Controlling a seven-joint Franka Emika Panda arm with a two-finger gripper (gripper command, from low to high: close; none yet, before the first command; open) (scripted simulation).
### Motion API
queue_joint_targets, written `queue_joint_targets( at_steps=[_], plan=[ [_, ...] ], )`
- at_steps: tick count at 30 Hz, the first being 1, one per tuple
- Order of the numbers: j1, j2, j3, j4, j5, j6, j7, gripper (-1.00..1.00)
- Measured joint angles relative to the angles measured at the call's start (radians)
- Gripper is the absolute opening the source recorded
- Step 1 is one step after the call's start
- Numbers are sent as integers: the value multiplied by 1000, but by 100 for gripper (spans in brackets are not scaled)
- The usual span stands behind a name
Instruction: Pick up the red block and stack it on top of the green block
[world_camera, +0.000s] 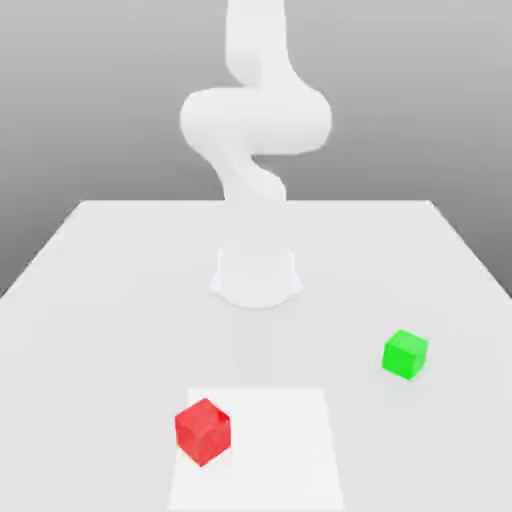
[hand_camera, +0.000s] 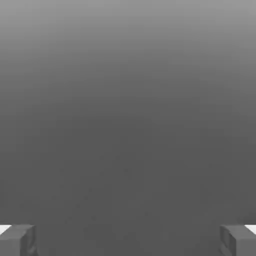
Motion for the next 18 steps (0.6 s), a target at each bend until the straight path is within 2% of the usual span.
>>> queue_joint_targets(
  at_steps=[10, 18],
  plan=[
    [44, 367, -119, -162, -66, 192, -347, 0],
    [56, 659, -193, -291, -3, 346, -702, 0]
  ],
)
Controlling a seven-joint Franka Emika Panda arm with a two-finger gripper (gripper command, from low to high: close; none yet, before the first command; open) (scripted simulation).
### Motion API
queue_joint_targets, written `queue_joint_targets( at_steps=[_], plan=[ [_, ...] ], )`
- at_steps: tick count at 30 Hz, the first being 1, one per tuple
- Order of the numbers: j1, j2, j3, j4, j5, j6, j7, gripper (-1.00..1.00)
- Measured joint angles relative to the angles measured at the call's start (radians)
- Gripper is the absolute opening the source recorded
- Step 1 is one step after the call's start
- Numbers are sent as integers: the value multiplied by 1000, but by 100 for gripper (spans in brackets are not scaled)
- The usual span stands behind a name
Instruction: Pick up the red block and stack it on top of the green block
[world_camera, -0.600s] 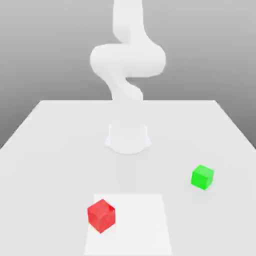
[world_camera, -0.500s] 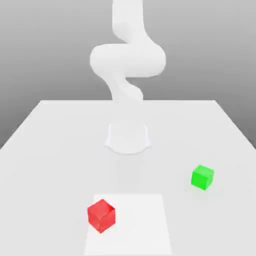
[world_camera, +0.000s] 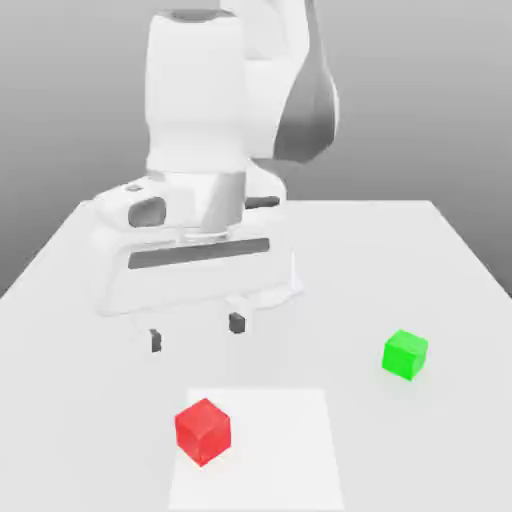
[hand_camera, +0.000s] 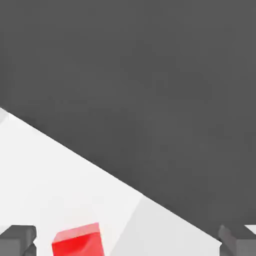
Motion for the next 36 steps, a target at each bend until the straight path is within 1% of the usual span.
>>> queue_joint_targets(
  at_steps=[3, 8, 9, 16, 20, 22, 27, 30, 36],
  plan=[
    [-11, 111, 5, -41, 63, 61, -149, 0],
    [-66, 294, 79, -27, 165, 204, -250, 0],
    [-84, 327, 99, -22, 174, 232, -257, -100],
    [-89, 333, 105, -21, 176, 236, -259, -100],
    [-66, 213, 67, -41, 111, 136, -211, -100],
    [-56, 144, 65, -54, 79, 82, -180, -100],
    [160, 23, 160, -123, 93, 35, -66, -100],
    [248, -42, 221, -169, 108, 18, 9, -100],
    [421, -166, 395, -263, 158, -13, 145, -100]
  ],
)
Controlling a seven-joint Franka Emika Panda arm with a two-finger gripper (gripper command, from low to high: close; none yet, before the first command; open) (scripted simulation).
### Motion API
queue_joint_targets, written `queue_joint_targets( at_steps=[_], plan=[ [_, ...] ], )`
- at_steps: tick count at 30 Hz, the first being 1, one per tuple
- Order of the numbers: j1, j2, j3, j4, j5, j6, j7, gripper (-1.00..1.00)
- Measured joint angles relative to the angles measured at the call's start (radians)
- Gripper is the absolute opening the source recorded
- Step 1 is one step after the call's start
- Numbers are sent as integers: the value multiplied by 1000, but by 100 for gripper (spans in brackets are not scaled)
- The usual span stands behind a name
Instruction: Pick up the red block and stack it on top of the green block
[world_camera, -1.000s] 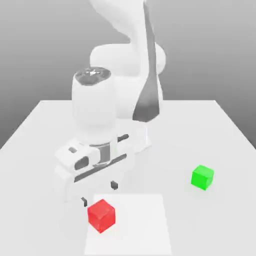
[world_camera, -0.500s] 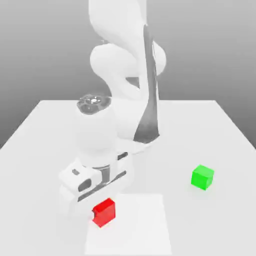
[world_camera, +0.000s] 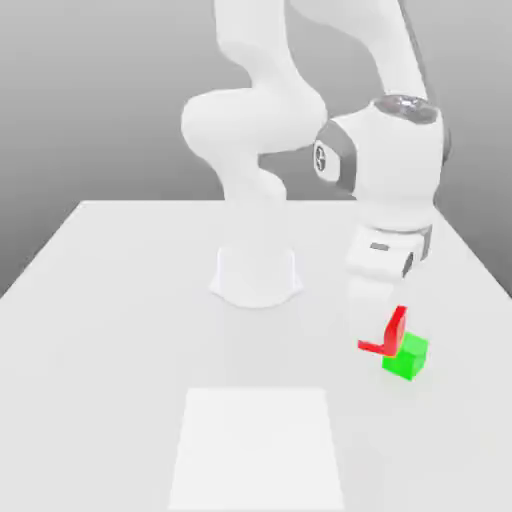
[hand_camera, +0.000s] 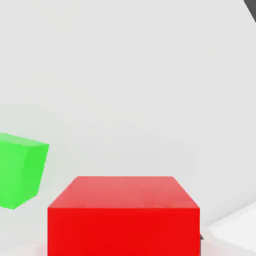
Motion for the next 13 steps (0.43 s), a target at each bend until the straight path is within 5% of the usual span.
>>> queue_joint_targets(
  at_steps=[4, 10, 11, 13],
  plan=[
    [64, 0, 78, -36, 4, 35, 66, -100],
    [28, 195, 89, -32, -121, 224, 159, -100],
    [19, 222, 87, -32, -145, 249, 175, 100],
    [-13, 222, 87, -32, -145, 249, 175, 100]
  ],
)
